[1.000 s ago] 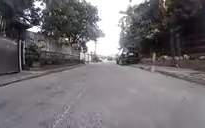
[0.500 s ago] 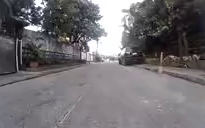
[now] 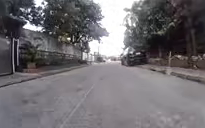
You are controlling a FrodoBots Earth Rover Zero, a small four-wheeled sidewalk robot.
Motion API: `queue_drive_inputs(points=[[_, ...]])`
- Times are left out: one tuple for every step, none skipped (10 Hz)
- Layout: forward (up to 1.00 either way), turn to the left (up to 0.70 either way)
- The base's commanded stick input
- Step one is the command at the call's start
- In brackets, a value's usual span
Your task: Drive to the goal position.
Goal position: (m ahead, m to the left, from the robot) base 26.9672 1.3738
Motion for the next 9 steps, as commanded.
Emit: queue_drive_inputs(points=[[1.0,-0.41],[1.0,-0.41],[1.0,-0.41],[1.0,-0.41],[1.0,-0.41],[1.0,-0.41],[1.0,-0.34],[1.0,-0.12],[1.0,-0.01]])
